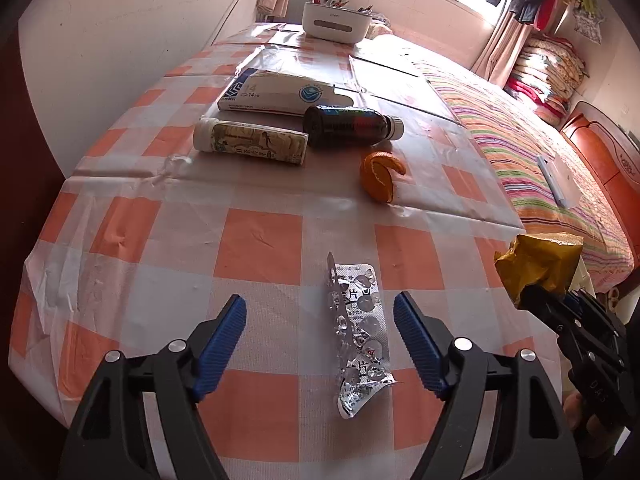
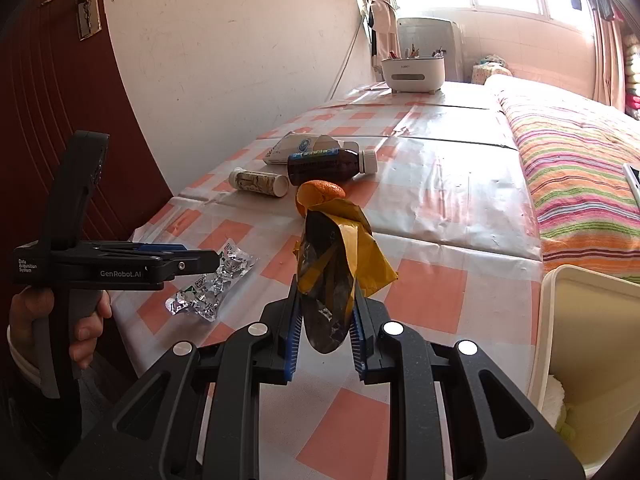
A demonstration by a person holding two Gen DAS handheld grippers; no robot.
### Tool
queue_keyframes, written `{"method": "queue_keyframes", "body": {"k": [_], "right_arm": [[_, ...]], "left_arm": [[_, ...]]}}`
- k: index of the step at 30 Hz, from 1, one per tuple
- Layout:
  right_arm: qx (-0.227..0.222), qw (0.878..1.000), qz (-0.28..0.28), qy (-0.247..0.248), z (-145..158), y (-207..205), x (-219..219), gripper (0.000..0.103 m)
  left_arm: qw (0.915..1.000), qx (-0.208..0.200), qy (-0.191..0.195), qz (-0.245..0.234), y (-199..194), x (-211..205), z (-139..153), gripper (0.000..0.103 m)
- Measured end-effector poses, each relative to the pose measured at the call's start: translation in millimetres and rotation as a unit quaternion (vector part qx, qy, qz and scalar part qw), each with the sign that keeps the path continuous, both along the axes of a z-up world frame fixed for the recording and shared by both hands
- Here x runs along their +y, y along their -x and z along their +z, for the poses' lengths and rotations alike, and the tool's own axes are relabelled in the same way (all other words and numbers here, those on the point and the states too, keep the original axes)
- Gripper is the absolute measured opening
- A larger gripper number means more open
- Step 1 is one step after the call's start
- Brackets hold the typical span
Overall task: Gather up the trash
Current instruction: 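Lift and carry the blister pack with the left tool while the right carries the yellow bag to the bin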
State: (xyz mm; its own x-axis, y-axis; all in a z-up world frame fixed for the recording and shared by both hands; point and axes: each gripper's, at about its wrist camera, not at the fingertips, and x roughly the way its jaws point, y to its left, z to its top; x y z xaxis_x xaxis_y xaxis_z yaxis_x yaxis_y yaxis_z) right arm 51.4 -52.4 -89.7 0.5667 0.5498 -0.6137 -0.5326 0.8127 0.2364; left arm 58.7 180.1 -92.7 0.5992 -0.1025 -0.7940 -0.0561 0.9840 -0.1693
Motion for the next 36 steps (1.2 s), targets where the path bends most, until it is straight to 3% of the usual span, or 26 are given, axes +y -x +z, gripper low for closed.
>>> {"method": "queue_keyframes", "body": {"k": [10, 13, 14, 15, 18, 22, 36], "right_arm": [[0.000, 1.000, 0.002, 0.000, -0.4, 0.9, 2.0, 0.022], [0.000, 1.000, 0.001, -0.002, -0.6, 0.4, 0.2, 0.022], [0.000, 1.000, 0.000, -0.003, -0.5, 0.2, -0.6, 0.022], [0.000, 1.000, -0.002, -0.004, -0.5, -0.1, -1.7, 0.022], [0.000, 1.000, -0.006, -0.009, -0.1, -1.0, -4.9, 0.023], [-0.003, 1.000, -0.013, -0.014, 1.6, -1.3, -10.0, 0.023], [-0.009, 0.998, -0.058, -0.023, 3.5, -4.2, -44.3, 0.023]], "left_arm": [[0.9980, 0.020, -0.029, -0.053, -2.5, -28.3, -18.1, 0.070], [0.9966, 0.013, -0.054, -0.060, -2.8, -37.5, -18.8, 0.049], [0.9964, 0.011, -0.058, -0.060, -3.2, -38.3, -18.6, 0.034], [0.9964, 0.012, -0.057, -0.062, -4.6, -38.2, -18.4, 0.031], [0.9965, 0.004, -0.053, -0.064, -6.8, -38.2, -16.9, 0.031], [0.9953, -0.027, -0.076, -0.053, -6.4, -43.5, -8.8, 0.031], [0.9936, -0.057, -0.055, -0.080, -17.7, -82.1, 11.5, 0.031]]}}
